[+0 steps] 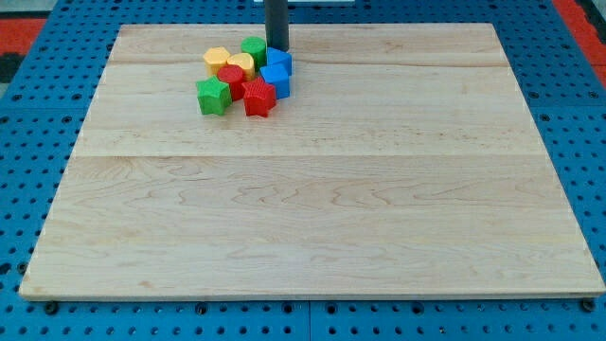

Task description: Move the group of blocks a bit left

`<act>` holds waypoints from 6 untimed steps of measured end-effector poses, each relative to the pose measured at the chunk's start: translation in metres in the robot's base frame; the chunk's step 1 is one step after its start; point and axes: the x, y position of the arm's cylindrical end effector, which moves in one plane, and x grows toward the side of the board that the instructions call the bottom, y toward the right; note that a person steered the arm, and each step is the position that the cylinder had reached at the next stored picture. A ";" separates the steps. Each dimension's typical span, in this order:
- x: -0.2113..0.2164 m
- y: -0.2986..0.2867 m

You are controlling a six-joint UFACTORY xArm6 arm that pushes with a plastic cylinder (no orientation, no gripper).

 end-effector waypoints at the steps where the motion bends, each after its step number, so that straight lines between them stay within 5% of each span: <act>1: -0.013 -0.028; 3: -0.008 -0.119; 6: 0.004 -0.114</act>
